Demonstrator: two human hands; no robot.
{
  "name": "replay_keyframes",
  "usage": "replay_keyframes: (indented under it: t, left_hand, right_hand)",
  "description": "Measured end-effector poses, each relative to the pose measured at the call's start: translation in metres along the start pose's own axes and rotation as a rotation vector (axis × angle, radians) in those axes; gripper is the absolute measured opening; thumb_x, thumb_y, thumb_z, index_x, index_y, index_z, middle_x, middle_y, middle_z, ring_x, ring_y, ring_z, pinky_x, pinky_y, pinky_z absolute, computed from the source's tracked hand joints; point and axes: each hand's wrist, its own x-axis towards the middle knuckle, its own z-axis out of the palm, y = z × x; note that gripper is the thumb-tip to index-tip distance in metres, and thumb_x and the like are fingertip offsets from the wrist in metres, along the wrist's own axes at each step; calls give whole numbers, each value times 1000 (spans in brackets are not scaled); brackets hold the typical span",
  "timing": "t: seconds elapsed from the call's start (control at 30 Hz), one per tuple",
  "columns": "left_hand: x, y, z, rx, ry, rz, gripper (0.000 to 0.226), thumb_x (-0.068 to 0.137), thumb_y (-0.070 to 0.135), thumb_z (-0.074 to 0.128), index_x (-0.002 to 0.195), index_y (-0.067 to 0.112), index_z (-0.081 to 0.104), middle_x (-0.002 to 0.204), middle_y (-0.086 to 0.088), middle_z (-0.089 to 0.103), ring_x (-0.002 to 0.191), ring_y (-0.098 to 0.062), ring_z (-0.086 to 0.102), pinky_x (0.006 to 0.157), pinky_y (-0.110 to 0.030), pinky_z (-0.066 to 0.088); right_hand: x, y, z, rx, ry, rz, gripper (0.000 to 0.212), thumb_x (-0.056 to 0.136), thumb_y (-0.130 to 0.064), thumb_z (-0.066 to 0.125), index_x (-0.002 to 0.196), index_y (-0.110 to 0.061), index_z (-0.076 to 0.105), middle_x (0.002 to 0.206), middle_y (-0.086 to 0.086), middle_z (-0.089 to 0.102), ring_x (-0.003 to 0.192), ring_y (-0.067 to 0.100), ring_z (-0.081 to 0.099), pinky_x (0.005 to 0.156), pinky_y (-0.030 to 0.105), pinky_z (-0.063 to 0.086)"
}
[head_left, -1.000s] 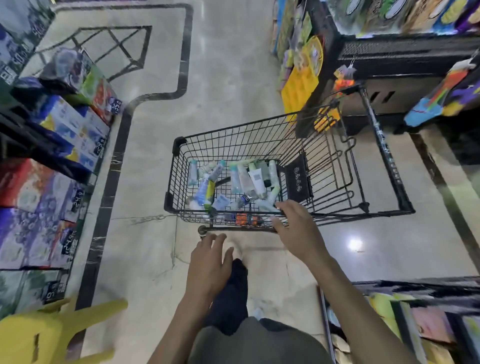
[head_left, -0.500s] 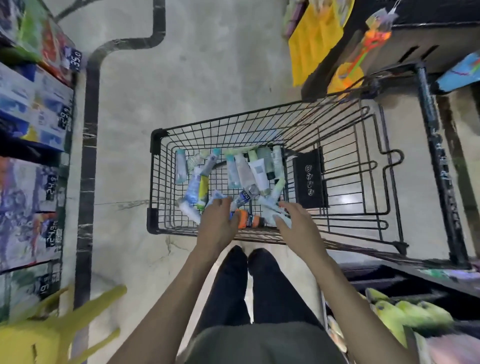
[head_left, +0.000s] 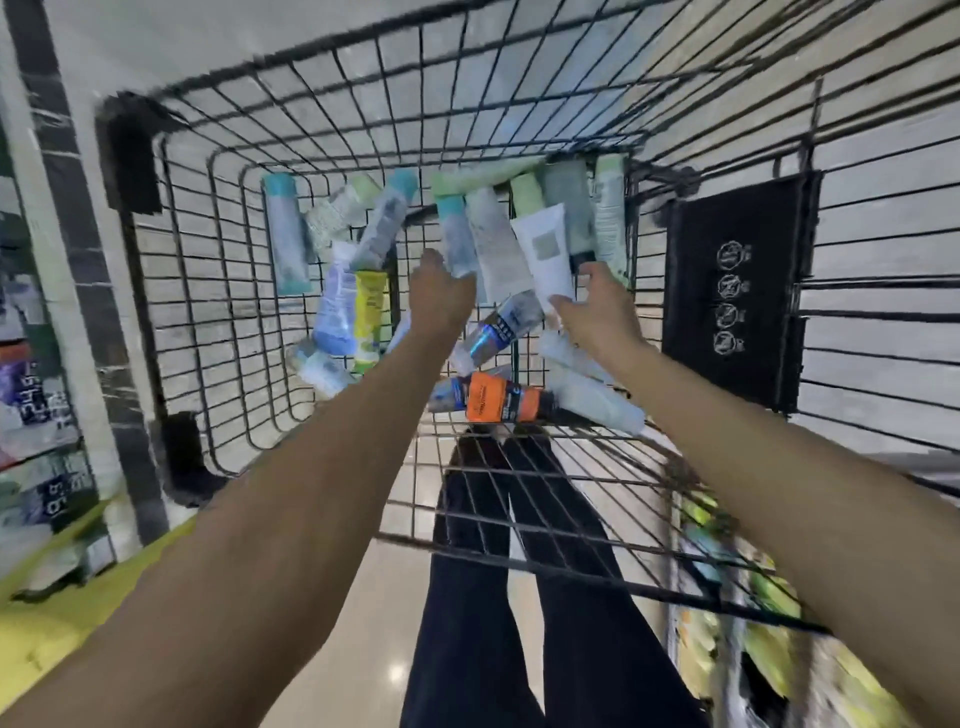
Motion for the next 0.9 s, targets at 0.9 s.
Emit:
replay_keyframes:
  t: [0.9]
  left_hand:
    - [-47, 2, -63, -99, 87, 156, 49, 74, 18, 81, 120, 13, 64, 102, 3, 68, 92, -16, 67, 80, -38, 60]
  right_hand:
    - [-53, 1, -39, 779, -51, 195, 53, 84, -20, 84, 127, -23, 54, 121, 3, 69, 99, 24, 72, 65, 34, 56]
